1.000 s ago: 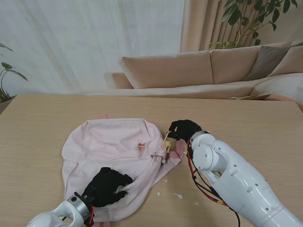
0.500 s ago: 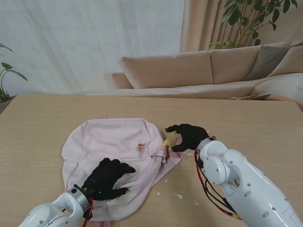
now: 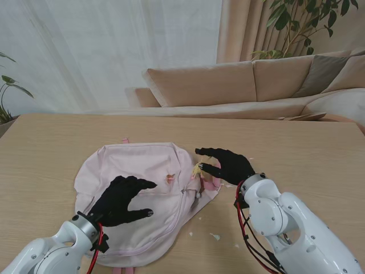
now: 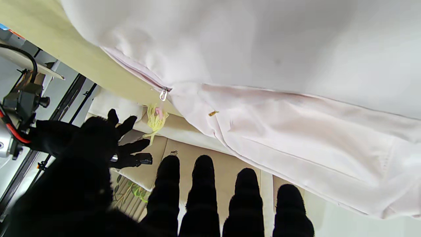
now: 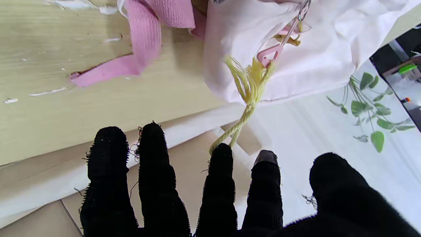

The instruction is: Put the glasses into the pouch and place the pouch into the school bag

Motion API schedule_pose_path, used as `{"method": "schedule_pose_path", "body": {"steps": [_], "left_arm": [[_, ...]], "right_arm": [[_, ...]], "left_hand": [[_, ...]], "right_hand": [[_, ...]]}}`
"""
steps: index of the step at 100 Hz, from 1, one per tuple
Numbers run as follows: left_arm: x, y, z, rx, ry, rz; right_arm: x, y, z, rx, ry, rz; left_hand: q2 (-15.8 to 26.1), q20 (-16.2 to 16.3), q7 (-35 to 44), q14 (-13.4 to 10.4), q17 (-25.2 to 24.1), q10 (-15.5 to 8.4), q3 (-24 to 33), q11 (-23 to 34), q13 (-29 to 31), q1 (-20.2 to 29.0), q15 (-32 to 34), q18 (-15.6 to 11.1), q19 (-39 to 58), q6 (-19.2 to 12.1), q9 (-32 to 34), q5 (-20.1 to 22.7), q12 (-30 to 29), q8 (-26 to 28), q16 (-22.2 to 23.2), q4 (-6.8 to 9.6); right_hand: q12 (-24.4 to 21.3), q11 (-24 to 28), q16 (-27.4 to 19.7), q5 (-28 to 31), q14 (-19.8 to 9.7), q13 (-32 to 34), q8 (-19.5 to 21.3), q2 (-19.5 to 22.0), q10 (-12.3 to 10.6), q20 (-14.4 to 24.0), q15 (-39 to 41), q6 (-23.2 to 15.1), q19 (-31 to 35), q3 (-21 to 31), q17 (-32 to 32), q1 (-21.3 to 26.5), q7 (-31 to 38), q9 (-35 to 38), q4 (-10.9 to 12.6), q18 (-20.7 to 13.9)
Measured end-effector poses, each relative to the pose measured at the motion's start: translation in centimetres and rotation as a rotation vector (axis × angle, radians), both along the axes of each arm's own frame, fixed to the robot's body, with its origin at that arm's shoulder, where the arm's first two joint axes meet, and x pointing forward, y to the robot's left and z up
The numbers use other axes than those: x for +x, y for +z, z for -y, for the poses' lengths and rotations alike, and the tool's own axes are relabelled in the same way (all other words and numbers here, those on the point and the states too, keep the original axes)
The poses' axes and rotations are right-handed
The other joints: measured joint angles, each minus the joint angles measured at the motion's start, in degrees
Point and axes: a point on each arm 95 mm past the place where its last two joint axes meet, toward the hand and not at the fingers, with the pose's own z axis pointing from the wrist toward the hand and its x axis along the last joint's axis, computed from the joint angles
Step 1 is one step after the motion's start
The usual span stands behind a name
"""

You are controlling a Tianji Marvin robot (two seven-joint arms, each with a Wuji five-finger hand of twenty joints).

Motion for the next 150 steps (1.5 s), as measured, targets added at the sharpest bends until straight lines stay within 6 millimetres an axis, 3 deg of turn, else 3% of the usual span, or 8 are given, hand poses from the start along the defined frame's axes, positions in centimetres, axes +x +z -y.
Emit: {"method": "schedule_pose_path", "body": {"steps": [14,31,46,55,84,116,131,150], "left_arm": [[0.3,0.4,-0.3,-0.013,0.018,0.012],[0.4,0.6,-0.6,-0.025,0.028,0.011],[0.5,0.9,-0.9,-0.033,0.039,0.015],[0.6,1.1,-1.1,-0.049,0.049,0.022],[1.2,1.0,-2.3,-0.220,0.148,0.069],[0.5,-1.1,-3.4,-0.515,0.183,-0.008],[-0.4,-1.8,-2.9,-0.548,0.215,0.010],[-1.4,-2.3,-2.0,-0.614,0.210,-0.033]], "right_arm": [[-0.2,-0.3,-0.1,0.083,0.014,0.000],[-0.6,-0.6,-0.4,0.117,0.010,-0.005],[-1.4,-0.5,-0.9,0.137,0.025,0.003],[-1.9,-0.4,-1.3,0.145,0.044,0.018],[-4.3,-0.2,-3.7,0.221,0.053,0.153],[-6.6,-2.5,-6.5,0.442,0.018,0.112],[-7.3,-3.9,-6.9,0.455,0.042,0.070],[-8.0,-4.8,-7.1,0.477,0.070,0.064]], "left_hand": [[0.00,0.00,-0.46,0.00,-0.03,0.00,0.00,-0.01,0.00,0.26,-0.32,0.00,-0.07,0.00,0.00,0.00,0.00,0.00,0.00,0.01],[1.37,0.00,-0.46,0.00,-0.04,0.05,-1.53,-0.01,-0.01,0.42,-0.41,0.00,-0.08,0.00,0.15,0.23,0.00,0.03,0.00,0.01],[1.38,0.00,-0.46,0.00,-0.06,0.59,-2.10,-0.01,-0.01,1.04,-0.49,0.00,-0.08,0.00,0.18,0.23,0.21,0.04,0.00,0.01],[1.39,0.00,-0.46,0.00,-0.06,0.62,-2.45,-0.01,-0.01,1.04,-0.72,0.00,-0.08,-0.04,0.18,0.23,0.22,0.04,0.00,0.01],[2.14,-0.52,-1.84,-0.02,-0.37,0.66,-3.09,-2.09,-1.44,1.15,-2.32,-0.02,-0.98,-0.17,0.09,0.23,-1.45,-0.69,-0.75,0.61],[4.50,-12.54,-3.89,-0.67,0.57,0.78,-6.13,-4.92,-5.85,1.72,-3.76,-1.52,-6.52,-1.37,-3.60,0.23,-5.06,-4.11,-5.89,0.61],[4.52,-13.39,-3.89,-0.78,0.61,0.81,-5.19,-5.03,-6.49,1.72,-3.88,-1.68,-6.43,-1.38,-4.03,0.23,-5.07,-4.82,-6.45,0.61],[4.52,-16.28,-2.95,-1.81,0.67,0.71,-3.89,-6.73,-6.49,1.72,-5.17,-2.33,-6.65,-1.54,-5.74,0.04,-6.53,-5.53,-10.64,0.61]], "right_hand": [[-0.77,-2.19,0.48,-0.01,0.54,4.24,-0.82,3.66,-0.73,0.78,3.23,-1.54,5.69,-3.16,3.34,0.00,-0.54,1.63,0.00,0.63],[3.63,9.22,7.25,0.27,1.84,16.37,-0.83,2.81,7.97,6.96,17.84,-1.65,20.45,-3.04,15.12,0.00,0.38,14.86,0.00,0.67],[5.15,11.63,7.64,1.55,1.83,16.84,-0.83,1.23,9.28,7.41,19.07,-1.66,22.16,-1.31,15.86,-0.03,1.88,15.58,0.07,0.68],[4.89,11.28,6.14,1.56,2.10,10.08,-0.83,-0.14,9.37,5.81,13.62,-1.58,16.95,0.32,8.26,-1.29,2.13,12.94,0.11,0.68],[3.91,9.10,0.82,2.38,-3.98,-5.93,0.63,-6.65,8.16,-1.04,0.06,0.31,-2.62,3.58,-10.17,0.66,3.28,5.91,1.69,-2.71],[1.91,3.87,-3.64,1.77,-8.17,-15.22,1.21,-9.61,5.93,-10.22,-8.81,0.79,-22.01,5.52,-21.06,7.90,3.57,-2.64,5.08,-5.81],[1.16,2.83,-5.03,-1.20,-10.37,-19.42,1.21,-11.52,3.41,-12.70,-11.02,0.82,-27.48,10.59,-23.49,7.90,3.53,-6.86,5.77,-8.12],[0.74,2.78,-5.65,-1.50,-10.99,-20.73,1.21,-12.37,2.64,-13.30,-11.52,0.81,-29.48,12.23,-24.20,7.16,3.02,-7.50,5.77,-9.09]]}}
